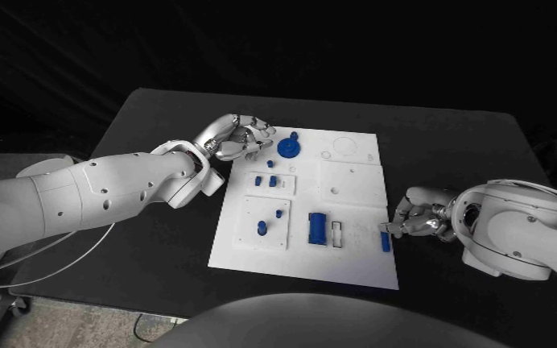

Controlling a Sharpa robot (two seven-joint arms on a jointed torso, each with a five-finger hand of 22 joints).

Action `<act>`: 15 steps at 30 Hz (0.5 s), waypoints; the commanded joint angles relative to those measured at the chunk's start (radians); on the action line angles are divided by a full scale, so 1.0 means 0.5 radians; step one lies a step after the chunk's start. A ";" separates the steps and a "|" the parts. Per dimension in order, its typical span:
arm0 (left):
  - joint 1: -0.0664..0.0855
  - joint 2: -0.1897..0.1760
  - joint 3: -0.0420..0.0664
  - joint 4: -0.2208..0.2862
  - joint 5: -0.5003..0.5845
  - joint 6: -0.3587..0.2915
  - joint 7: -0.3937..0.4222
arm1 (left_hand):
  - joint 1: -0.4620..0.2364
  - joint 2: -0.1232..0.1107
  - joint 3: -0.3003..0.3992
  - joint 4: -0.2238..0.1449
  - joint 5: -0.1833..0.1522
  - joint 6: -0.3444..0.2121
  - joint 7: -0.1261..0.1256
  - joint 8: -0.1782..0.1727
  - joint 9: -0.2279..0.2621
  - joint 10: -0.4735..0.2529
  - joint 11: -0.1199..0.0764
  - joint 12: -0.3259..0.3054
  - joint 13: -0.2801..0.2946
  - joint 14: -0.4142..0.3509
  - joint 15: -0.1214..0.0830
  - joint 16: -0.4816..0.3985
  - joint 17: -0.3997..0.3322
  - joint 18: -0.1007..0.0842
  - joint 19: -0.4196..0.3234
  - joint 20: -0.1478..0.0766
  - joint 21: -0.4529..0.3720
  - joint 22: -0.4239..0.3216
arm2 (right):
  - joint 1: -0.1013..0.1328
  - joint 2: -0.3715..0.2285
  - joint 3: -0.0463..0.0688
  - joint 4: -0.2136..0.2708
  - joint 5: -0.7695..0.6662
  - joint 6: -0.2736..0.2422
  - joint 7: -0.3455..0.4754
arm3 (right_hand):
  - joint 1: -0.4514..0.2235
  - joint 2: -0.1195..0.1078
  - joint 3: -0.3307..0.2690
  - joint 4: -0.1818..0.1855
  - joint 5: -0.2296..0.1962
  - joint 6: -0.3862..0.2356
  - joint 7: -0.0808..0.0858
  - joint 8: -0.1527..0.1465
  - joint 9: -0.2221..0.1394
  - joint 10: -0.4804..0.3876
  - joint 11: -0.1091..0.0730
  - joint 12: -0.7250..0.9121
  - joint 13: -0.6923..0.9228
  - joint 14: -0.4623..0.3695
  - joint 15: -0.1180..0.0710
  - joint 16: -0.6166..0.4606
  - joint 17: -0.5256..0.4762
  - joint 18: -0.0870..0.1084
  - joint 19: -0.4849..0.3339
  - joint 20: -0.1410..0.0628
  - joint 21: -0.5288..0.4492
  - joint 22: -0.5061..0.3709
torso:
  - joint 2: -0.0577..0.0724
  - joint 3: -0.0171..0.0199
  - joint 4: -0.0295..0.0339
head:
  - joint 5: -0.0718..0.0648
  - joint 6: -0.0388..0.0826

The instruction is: Assemble the parts on the task board

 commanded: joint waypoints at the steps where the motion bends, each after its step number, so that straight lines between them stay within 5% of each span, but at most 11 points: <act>1: -0.003 0.002 0.001 0.003 0.010 0.027 0.012 | -0.003 0.014 -0.010 -0.002 0.009 -0.007 -0.002 0.006 -0.002 0.005 -0.005 -0.010 -0.002 -0.015 0.000 0.012 -0.002 0.016 -0.015 -0.001 -0.013 0.111 | -0.011 0.009 0.000 0.000 -0.085 -0.009 -0.015 | 0.017 0.001 0.009 -0.003 -0.011 0.011 0.001 -0.010 -0.004 0.206 -0.013 0.008 0.526 0.110 -0.010 -0.012 -0.001 -0.020 0.009 -0.007 -0.010 0.329 | 0.001 0.0004 0.000 | -0.002 0.000; 15: -0.003 0.004 0.001 0.002 0.010 0.030 0.011 | 0.000 0.015 -0.009 -0.003 0.012 -0.007 -0.004 0.006 -0.004 0.005 -0.004 -0.010 -0.004 -0.016 0.000 0.012 -0.002 0.016 -0.015 -0.001 -0.013 0.111 | -0.056 0.065 0.000 -0.036 -0.131 -0.023 -0.024 | 0.052 0.000 0.038 -0.035 0.009 0.013 0.002 -0.049 -0.033 0.206 -0.013 0.008 0.526 0.110 -0.010 -0.016 -0.007 -0.020 0.008 -0.009 -0.015 0.328 | 0.000 -0.0021 0.000 | -0.006 0.000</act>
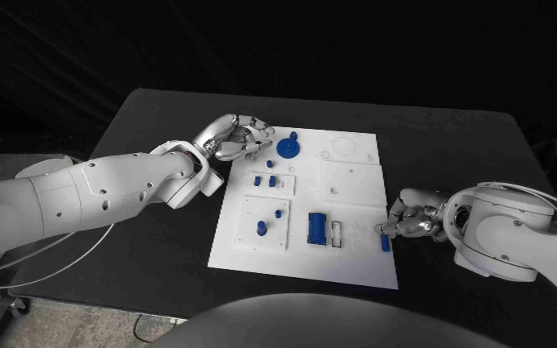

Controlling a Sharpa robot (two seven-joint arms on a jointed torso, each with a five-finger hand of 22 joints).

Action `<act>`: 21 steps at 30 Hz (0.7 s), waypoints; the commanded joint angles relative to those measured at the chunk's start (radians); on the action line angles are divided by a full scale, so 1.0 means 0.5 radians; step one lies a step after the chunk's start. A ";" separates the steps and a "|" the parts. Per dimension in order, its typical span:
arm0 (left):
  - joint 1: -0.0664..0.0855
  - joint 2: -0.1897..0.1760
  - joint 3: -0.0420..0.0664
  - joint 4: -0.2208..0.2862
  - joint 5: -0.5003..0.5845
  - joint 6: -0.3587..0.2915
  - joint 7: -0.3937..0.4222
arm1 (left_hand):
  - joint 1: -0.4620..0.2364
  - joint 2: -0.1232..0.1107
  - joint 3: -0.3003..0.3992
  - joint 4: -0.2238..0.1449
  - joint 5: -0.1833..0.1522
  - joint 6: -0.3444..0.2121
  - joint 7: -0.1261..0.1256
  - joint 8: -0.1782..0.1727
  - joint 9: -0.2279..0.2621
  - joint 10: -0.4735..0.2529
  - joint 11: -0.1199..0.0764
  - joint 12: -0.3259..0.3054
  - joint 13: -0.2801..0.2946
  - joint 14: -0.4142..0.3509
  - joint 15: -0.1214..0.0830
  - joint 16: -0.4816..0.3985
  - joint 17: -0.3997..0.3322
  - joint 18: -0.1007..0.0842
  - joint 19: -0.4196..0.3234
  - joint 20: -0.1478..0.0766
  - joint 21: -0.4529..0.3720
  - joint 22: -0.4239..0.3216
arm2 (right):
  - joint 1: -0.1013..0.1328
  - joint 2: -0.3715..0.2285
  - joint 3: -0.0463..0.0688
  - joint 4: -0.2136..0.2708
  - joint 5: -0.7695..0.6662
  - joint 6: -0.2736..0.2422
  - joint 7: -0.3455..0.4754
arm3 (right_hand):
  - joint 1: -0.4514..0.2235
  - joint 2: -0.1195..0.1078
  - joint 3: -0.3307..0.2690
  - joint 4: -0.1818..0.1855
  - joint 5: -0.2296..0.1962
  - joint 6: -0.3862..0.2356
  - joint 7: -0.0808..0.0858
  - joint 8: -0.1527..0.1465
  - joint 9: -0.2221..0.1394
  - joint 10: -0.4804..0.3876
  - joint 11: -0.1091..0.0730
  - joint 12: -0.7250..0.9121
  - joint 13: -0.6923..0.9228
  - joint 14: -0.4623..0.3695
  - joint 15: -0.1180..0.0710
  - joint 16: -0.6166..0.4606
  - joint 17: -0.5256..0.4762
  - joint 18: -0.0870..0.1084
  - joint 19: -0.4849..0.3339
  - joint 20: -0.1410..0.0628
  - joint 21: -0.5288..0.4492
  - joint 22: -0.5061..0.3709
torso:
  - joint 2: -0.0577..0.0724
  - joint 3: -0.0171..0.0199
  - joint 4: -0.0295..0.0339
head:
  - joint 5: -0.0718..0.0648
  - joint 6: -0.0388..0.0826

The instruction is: Assemble the parts on the task board

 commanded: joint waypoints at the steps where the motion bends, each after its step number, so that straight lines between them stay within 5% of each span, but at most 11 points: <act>1: -0.003 0.004 0.001 0.003 0.009 0.029 0.012 | 0.000 0.015 -0.009 -0.003 0.012 -0.007 -0.004 0.006 -0.002 0.005 -0.004 -0.010 -0.002 -0.016 0.000 0.012 -0.002 0.016 -0.015 -0.001 -0.013 0.111 | -0.020 0.018 -0.001 -0.018 -0.069 0.019 -0.021 | 0.025 -0.006 0.013 -0.011 0.016 0.010 0.004 -0.020 -0.009 0.206 -0.013 0.008 0.526 0.109 -0.010 -0.010 -0.009 -0.019 0.007 -0.009 -0.011 0.327 | 0.000 -0.0004 0.001 | 0.000 0.000; 10: -0.004 0.005 0.001 0.001 0.010 0.032 0.013 | 0.001 0.015 -0.009 -0.003 0.014 -0.008 -0.004 0.006 -0.003 0.006 -0.004 -0.010 -0.003 -0.016 0.000 0.013 -0.003 0.016 -0.014 -0.001 -0.012 0.112 | -0.087 0.073 -0.001 -0.047 -0.108 0.045 -0.023 | 0.066 -0.015 0.046 -0.058 0.042 -0.010 0.016 -0.070 -0.042 0.206 -0.004 0.008 0.526 0.104 -0.003 -0.023 -0.026 -0.015 -0.001 -0.004 -0.035 0.321 | -0.001 0.0011 0.001 | 0.003 0.000; 21: -0.008 0.007 0.001 -0.004 0.019 0.035 0.014 | 0.003 0.016 -0.009 -0.003 0.016 -0.009 -0.005 0.006 -0.004 0.006 -0.002 -0.011 -0.004 -0.016 0.001 0.013 -0.003 0.016 -0.015 -0.001 -0.013 0.112 | -0.113 0.119 0.000 -0.051 -0.111 0.015 -0.017 | 0.257 -0.018 0.185 -0.243 0.175 -0.008 0.013 -0.119 -0.078 0.206 -0.007 0.008 0.526 0.104 -0.005 -0.029 -0.033 -0.013 -0.005 -0.005 -0.049 0.318 | -0.001 0.0002 0.000 | 0.000 0.000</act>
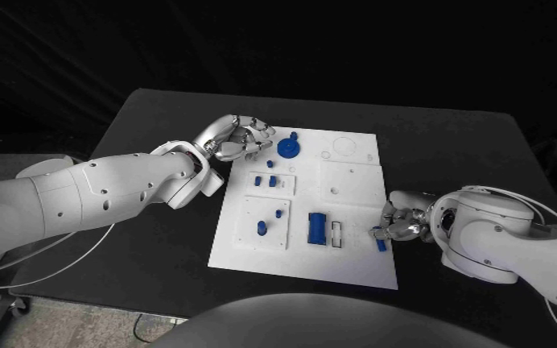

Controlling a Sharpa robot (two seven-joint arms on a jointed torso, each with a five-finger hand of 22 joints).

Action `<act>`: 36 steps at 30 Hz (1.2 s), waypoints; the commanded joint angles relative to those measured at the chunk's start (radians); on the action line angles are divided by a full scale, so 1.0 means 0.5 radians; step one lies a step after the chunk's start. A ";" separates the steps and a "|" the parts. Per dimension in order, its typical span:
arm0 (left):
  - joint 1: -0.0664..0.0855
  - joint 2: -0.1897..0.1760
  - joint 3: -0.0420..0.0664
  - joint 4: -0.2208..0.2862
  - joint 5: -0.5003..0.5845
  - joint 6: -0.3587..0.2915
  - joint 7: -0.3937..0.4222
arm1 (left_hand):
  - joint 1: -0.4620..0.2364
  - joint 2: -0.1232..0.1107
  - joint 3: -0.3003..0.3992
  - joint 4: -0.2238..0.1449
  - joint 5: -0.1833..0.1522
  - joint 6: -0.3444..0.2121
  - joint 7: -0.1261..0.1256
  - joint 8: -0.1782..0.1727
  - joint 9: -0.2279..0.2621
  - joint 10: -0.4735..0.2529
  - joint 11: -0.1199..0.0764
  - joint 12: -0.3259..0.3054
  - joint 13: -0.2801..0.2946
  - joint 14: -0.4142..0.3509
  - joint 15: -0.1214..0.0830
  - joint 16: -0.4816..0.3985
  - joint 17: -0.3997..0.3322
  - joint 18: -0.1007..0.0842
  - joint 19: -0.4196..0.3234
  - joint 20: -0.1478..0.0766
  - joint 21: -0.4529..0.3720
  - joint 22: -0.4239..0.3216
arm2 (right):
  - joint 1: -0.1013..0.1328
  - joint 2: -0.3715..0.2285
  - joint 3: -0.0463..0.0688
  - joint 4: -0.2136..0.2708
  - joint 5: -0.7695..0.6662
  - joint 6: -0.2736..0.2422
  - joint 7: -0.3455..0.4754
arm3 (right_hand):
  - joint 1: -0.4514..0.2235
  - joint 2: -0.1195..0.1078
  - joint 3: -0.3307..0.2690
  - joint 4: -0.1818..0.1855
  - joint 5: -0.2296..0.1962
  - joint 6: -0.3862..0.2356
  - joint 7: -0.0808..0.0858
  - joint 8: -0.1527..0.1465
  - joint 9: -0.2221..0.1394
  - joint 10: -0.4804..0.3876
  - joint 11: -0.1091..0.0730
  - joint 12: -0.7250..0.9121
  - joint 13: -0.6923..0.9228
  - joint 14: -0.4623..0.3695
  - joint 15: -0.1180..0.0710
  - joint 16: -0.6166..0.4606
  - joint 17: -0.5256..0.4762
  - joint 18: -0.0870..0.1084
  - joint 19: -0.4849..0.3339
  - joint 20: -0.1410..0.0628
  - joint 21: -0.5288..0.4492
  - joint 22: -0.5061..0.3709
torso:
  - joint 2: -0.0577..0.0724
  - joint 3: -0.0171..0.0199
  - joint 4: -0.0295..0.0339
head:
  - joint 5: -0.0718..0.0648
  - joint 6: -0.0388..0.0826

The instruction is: Assemble the parts on the task board

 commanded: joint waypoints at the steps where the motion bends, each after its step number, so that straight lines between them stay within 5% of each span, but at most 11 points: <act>1: -0.005 0.005 0.001 0.000 0.021 0.031 0.014 | 0.003 0.016 -0.009 -0.003 0.006 -0.009 -0.005 0.006 -0.002 0.006 -0.002 -0.011 -0.002 -0.016 0.001 0.013 -0.003 0.016 -0.015 -0.001 -0.013 0.112 | -0.035 0.022 -0.026 -0.012 -0.007 0.038 -0.013 | 0.086 0.008 0.041 -0.067 0.013 -0.017 -0.009 -0.079 -0.052 0.206 -0.007 0.008 0.527 0.104 -0.006 -0.014 -0.002 -0.013 -0.004 -0.005 -0.011 0.319 | 0.002 -0.0002 -0.001 | -0.003 0.000; 7: -0.007 0.008 0.001 -0.002 0.029 0.032 0.017 | 0.006 0.016 -0.008 -0.004 0.008 -0.010 -0.007 0.006 -0.003 0.006 0.000 -0.011 -0.004 -0.017 0.001 0.014 -0.003 0.015 -0.014 0.000 -0.012 0.112 | -0.036 0.036 -0.025 -0.005 0.000 -0.010 -0.009 | 0.223 0.007 0.151 -0.214 -0.043 -0.022 -0.002 -0.097 -0.066 0.206 -0.003 0.008 0.527 0.105 -0.004 -0.011 0.002 -0.015 -0.001 -0.005 -0.003 0.322 | 0.003 -0.0003 0.000 | -0.002 0.000; 12: -0.008 0.007 0.001 -0.002 0.033 0.033 0.018 | 0.008 0.017 -0.008 -0.004 0.010 -0.010 -0.008 0.005 -0.004 0.006 0.001 -0.011 -0.004 -0.017 0.002 0.014 -0.003 0.015 -0.015 0.000 -0.013 0.112 | -0.037 0.039 -0.025 -0.002 0.066 -0.093 -0.002 | 0.226 -0.003 0.204 -0.269 0.004 0.013 -0.007 -0.077 -0.055 0.206 -0.006 0.008 0.527 0.120 -0.005 0.030 0.064 -0.030 0.024 -0.005 0.079 0.344 | 0.004 0.0003 0.001 | 0.003 0.000; 18: -0.009 0.005 0.001 -0.003 0.036 0.026 0.022 | 0.011 0.018 -0.007 -0.004 0.012 -0.011 -0.010 0.006 -0.005 0.006 0.003 -0.011 -0.006 -0.017 0.002 0.014 -0.003 0.016 -0.018 0.000 -0.018 0.111 | -0.028 0.024 -0.024 -0.004 0.379 -0.212 0.007 | 0.170 -0.008 0.244 -0.277 0.073 0.033 -0.012 -0.057 -0.039 0.206 -0.011 0.008 0.527 0.128 -0.009 0.053 0.090 -0.044 0.048 -0.009 0.161 0.364 | 0.003 0.0005 0.004 | 0.019 0.000; 29: -0.009 0.007 0.001 0.000 0.037 0.023 0.024 | 0.011 0.018 -0.007 -0.004 0.012 -0.011 -0.010 0.006 -0.005 0.006 0.003 -0.011 -0.006 -0.017 0.002 0.014 -0.003 0.016 -0.018 0.000 -0.018 0.111 | 0.060 0.031 -0.018 0.031 0.999 -0.339 0.027 | 0.100 0.003 0.269 -0.256 0.093 0.028 -0.012 -0.057 -0.033 0.206 -0.012 0.008 0.527 0.135 -0.010 0.079 0.123 -0.054 0.062 -0.011 0.216 0.377 | 0.004 0.0002 0.002 | 0.021 0.000; 36: -0.009 0.008 0.001 0.000 0.037 0.026 0.022 | 0.013 0.018 -0.006 -0.005 0.015 -0.011 -0.011 0.006 -0.006 0.007 0.004 -0.011 -0.007 -0.017 0.003 0.015 -0.003 0.016 -0.019 0.000 -0.020 0.110 | 0.071 0.079 -0.017 0.009 1.145 -0.385 0.053 | 0.069 0.012 0.279 -0.244 0.100 0.017 -0.008 -0.062 -0.034 0.206 -0.009 0.008 0.527 0.136 -0.009 0.086 0.130 -0.055 0.063 -0.011 0.223 0.378 | 0.001 -0.0027 -0.002 | 0.021 0.000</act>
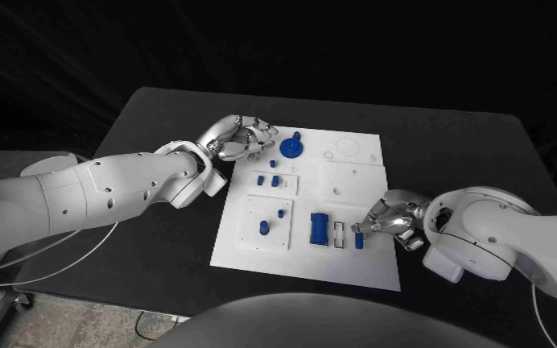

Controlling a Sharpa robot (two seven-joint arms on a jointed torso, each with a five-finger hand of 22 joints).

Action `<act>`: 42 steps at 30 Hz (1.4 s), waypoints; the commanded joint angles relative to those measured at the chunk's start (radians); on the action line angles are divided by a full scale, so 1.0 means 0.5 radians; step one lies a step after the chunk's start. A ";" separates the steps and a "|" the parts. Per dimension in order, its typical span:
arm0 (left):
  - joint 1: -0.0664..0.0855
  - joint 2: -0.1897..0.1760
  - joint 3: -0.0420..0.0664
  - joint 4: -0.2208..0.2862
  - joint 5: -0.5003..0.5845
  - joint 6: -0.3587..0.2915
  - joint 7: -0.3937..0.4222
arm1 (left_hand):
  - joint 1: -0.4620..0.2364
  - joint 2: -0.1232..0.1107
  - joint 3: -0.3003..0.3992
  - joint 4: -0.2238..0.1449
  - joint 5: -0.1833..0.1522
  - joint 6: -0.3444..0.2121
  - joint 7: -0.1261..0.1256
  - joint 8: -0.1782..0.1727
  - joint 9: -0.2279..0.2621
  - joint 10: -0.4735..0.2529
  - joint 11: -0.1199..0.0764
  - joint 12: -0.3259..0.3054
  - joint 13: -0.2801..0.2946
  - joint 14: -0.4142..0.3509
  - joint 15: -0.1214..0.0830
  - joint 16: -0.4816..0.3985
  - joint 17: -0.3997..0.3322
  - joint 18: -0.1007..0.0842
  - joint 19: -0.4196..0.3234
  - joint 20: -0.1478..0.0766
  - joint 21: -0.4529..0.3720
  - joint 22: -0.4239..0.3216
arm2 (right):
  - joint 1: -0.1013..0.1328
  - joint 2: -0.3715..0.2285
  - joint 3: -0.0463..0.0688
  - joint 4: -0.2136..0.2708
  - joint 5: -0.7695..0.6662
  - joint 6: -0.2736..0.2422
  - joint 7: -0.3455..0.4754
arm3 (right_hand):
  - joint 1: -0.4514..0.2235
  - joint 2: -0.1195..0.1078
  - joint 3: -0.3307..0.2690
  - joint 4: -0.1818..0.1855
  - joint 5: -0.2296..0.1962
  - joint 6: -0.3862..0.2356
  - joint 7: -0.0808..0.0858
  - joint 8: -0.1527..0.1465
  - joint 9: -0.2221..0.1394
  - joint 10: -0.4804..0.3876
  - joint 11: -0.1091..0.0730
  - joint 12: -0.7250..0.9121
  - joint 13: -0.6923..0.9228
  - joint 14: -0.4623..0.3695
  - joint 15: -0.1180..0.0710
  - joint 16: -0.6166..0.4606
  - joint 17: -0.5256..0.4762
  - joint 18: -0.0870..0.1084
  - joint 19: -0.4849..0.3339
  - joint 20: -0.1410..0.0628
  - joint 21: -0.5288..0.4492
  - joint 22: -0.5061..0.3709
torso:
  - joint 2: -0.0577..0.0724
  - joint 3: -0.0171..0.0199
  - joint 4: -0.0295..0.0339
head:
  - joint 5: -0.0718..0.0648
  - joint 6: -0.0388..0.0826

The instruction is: Assemble the parts on the task board

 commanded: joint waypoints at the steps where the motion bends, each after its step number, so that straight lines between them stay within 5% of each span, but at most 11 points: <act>1: -0.002 0.005 0.001 0.003 0.012 0.023 0.019 | 0.005 0.010 -0.006 -0.005 0.007 -0.003 -0.004 0.006 -0.002 0.006 0.004 -0.011 -0.003 -0.017 0.003 0.007 -0.002 0.016 -0.019 0.000 -0.008 0.109 | -0.002 0.024 0.000 -0.019 0.194 -0.069 0.039 | -0.026 0.008 0.255 -0.234 0.011 -0.011 -0.003 -0.002 -0.001 0.209 -0.004 0.008 0.527 0.136 -0.009 0.013 0.022 -0.024 0.063 -0.011 0.015 0.377 | -0.003 -0.0037 -0.004 | -0.002 0.000; 16: -0.002 0.012 0.001 -0.001 0.012 0.032 0.019 | 0.005 0.010 -0.006 -0.005 0.007 -0.003 -0.004 0.006 -0.002 0.006 0.004 -0.011 -0.003 -0.017 0.003 0.007 -0.002 0.016 -0.019 0.000 -0.008 0.109 | -0.044 0.133 0.000 -0.104 0.053 -0.067 0.062 | -0.072 0.013 0.257 -0.216 -0.070 -0.031 0.002 -0.013 -0.004 0.209 0.001 0.008 0.527 0.132 -0.004 0.011 0.010 -0.023 0.058 -0.006 0.014 0.375 | 0.000 -0.0004 -0.004 | 0.002 0.000; 33: -0.002 0.014 0.001 -0.003 0.013 0.046 0.010 | 0.007 0.011 -0.006 -0.004 0.011 -0.004 -0.004 0.006 -0.003 0.007 0.005 -0.012 -0.005 -0.018 0.004 0.008 -0.002 0.017 -0.022 0.001 -0.013 0.108 | -0.074 0.193 0.000 -0.148 -0.031 -0.002 0.036 | -0.143 0.020 0.223 -0.172 -0.312 -0.057 0.018 -0.046 -0.031 0.209 0.016 0.008 0.527 0.121 0.009 -0.010 -0.033 -0.014 0.038 0.006 -0.021 0.362 | -0.002 -0.0012 -0.004 | 0.008 0.000; 42: -0.002 0.016 0.001 -0.006 0.000 0.052 0.006 | 0.007 0.011 -0.006 -0.004 0.011 -0.004 -0.004 0.006 -0.003 0.007 0.005 -0.012 -0.005 -0.018 0.004 0.008 -0.002 0.017 -0.022 0.001 -0.013 0.108 | -0.079 0.200 0.000 -0.142 -0.043 0.038 0.017 | -0.216 0.012 0.163 -0.113 -0.508 -0.056 0.027 -0.063 -0.052 0.209 0.025 0.008 0.527 0.117 0.016 -0.018 -0.051 -0.011 0.032 0.014 -0.031 0.358 | -0.003 -0.0018 -0.005 | 0.010 0.000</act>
